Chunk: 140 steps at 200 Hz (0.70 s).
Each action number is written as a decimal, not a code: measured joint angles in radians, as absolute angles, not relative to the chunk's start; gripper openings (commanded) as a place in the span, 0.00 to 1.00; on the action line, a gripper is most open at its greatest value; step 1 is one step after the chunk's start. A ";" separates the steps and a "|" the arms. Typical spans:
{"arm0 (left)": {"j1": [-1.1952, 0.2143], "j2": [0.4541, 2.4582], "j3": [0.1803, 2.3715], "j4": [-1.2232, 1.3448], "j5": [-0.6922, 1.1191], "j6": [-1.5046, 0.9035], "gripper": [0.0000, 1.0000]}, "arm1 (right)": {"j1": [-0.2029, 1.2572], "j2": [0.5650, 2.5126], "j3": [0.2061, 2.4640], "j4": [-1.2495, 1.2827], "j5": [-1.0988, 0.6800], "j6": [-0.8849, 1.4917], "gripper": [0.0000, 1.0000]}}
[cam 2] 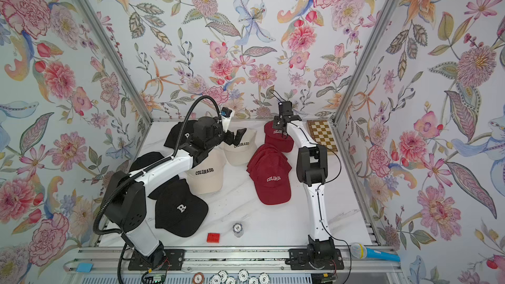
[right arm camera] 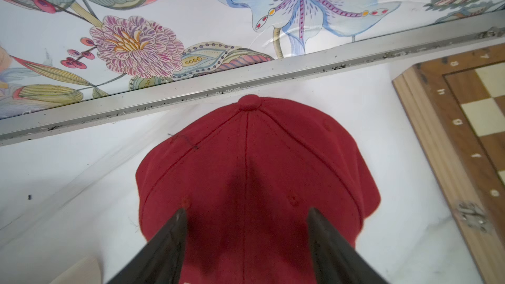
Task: Stack the baseball caps by color
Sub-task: Pick up the baseball cap from the center of the board.
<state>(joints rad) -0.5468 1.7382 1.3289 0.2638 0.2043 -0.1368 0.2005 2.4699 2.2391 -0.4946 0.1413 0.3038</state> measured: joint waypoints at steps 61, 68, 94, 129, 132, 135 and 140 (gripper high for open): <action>-0.543 1.738 1.329 0.266 0.202 -0.149 1.00 | 0.189 2.502 2.250 -0.497 0.095 0.306 0.51; -0.543 1.738 1.329 0.266 0.202 -0.150 1.00 | 0.187 2.505 2.251 -0.496 0.092 0.306 0.49; -0.543 1.738 1.329 0.267 0.202 -0.157 1.00 | 0.182 2.514 2.252 -0.496 0.078 0.308 0.40; -0.543 1.738 1.329 0.268 0.202 -0.162 1.00 | 0.177 2.521 2.266 -0.501 0.056 0.312 0.26; -0.543 1.738 1.329 0.268 0.202 -0.162 1.00 | 0.176 2.522 2.269 -0.502 0.052 0.308 0.25; -0.543 1.738 1.329 0.268 0.202 -0.165 1.00 | 0.176 2.524 2.272 -0.503 0.051 0.311 0.23; -0.543 1.738 1.329 0.268 0.202 -0.165 1.00 | 0.176 2.525 2.276 -0.503 0.048 0.307 0.19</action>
<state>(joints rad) -0.5430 1.7382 1.3289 0.2676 0.2020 -0.1650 0.1757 2.5252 2.2761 -0.5034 0.0479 0.3065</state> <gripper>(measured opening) 0.996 0.251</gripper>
